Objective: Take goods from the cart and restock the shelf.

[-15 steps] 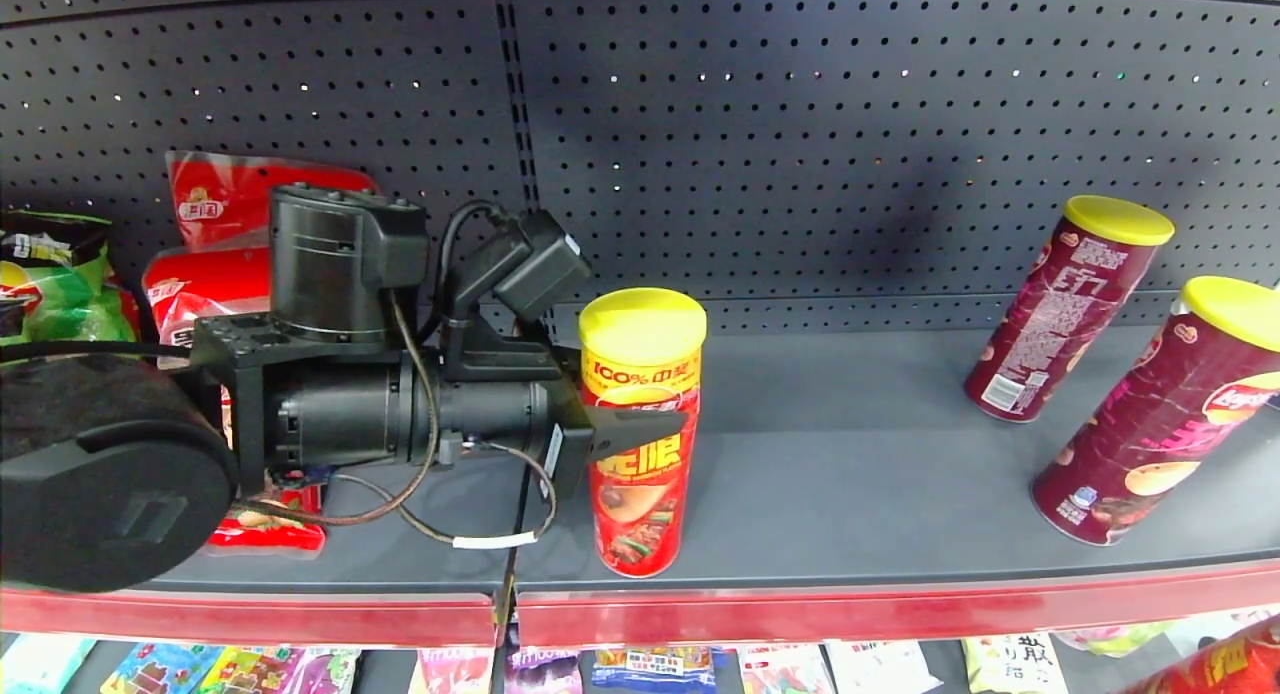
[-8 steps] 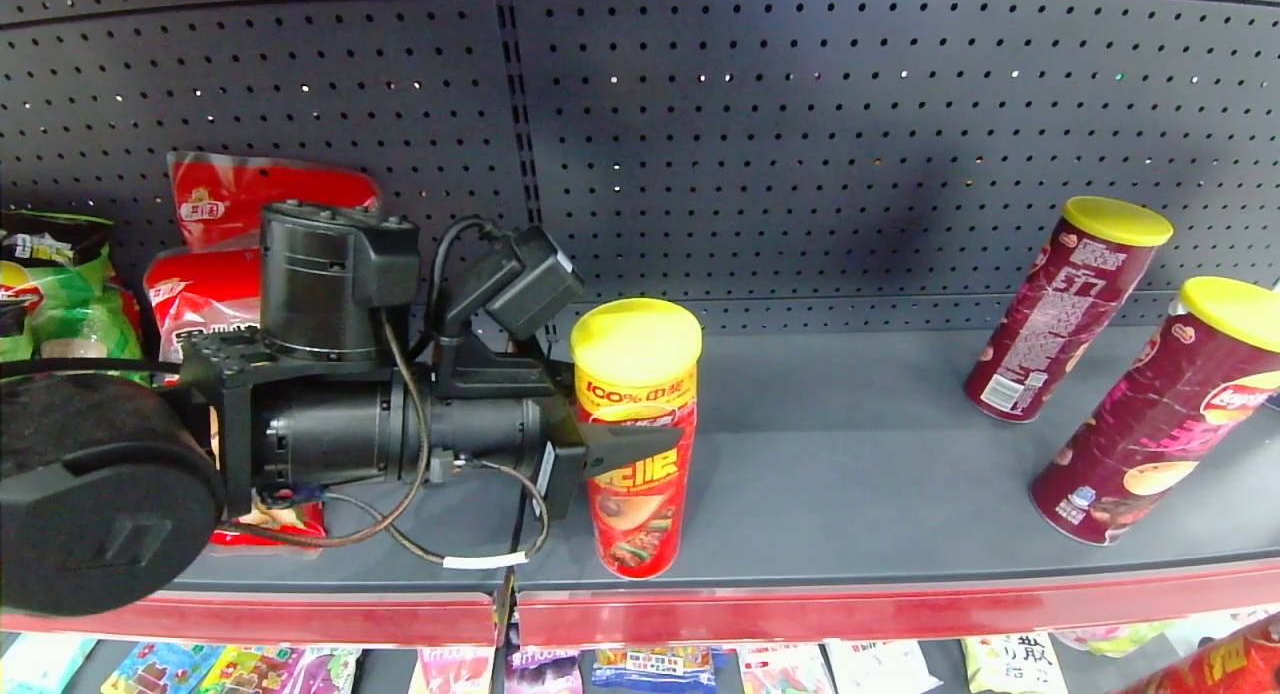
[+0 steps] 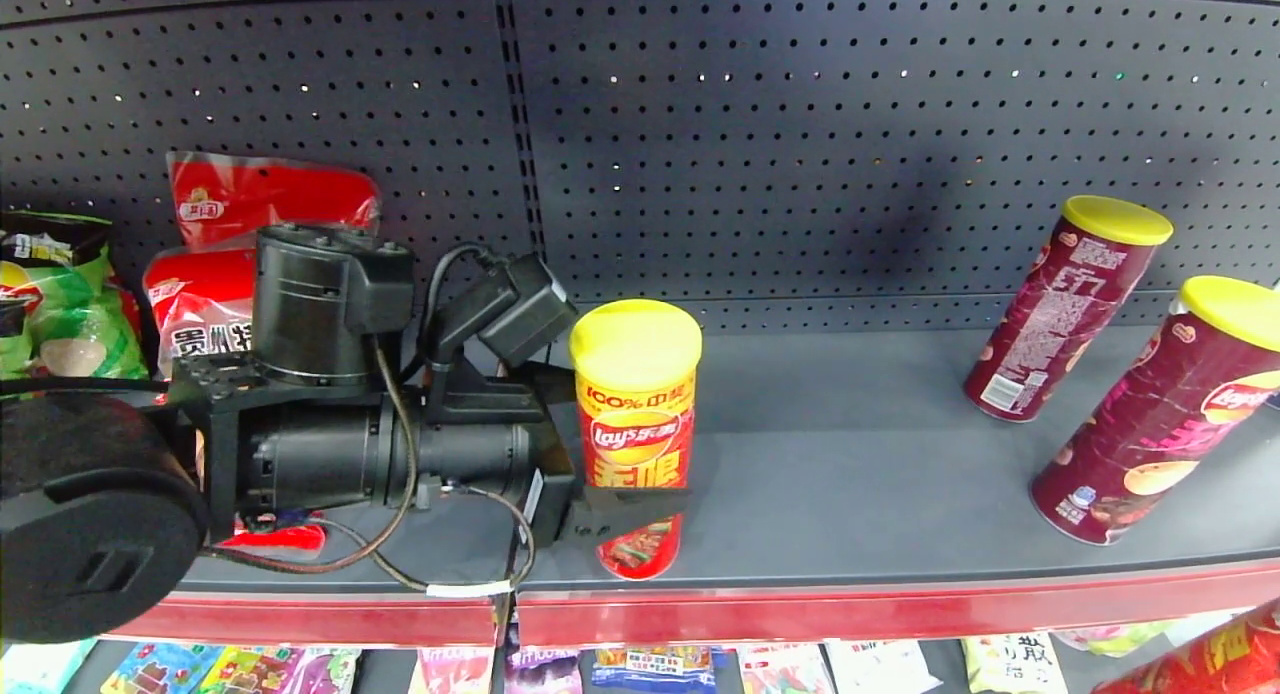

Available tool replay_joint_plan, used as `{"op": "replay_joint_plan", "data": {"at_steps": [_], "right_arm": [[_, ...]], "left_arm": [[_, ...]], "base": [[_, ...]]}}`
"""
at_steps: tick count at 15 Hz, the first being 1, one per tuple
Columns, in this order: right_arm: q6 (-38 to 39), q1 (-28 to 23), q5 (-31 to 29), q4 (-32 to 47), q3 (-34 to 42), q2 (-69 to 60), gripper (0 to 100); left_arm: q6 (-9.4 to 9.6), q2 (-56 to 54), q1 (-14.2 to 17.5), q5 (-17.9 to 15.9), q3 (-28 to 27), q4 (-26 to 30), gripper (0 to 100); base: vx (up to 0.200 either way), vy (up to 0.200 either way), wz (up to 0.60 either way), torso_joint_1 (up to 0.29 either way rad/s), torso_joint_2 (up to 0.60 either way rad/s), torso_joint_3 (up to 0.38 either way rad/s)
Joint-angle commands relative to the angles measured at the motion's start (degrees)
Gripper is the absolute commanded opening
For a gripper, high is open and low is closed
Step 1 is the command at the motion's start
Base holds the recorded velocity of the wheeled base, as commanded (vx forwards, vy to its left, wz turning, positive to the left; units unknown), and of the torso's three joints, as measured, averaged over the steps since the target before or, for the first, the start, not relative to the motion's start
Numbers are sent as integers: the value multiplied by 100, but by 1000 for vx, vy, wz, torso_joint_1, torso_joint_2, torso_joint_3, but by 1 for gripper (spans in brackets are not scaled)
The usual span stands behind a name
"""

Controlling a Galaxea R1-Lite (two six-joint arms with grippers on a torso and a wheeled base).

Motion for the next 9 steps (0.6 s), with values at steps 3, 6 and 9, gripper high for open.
{"op": "replay_joint_plan", "data": {"at_steps": [3,6,9], "right_arm": [[-121,933,-7,-60,-937,1463,0],[-147,1742,1,-78,-2036,2834,0],[-121,2172,124,-104,-3002,4038,0]], "left_arm": [[-45,-837,122,260,933,5,100],[-54,-1523,280,454,1636,23,100],[-203,-2173,280,700,2296,32,100]], "base": [[0,0,0,0,0,0],[0,0,0,0,0,0],[0,0,0,0,0,0]]}}
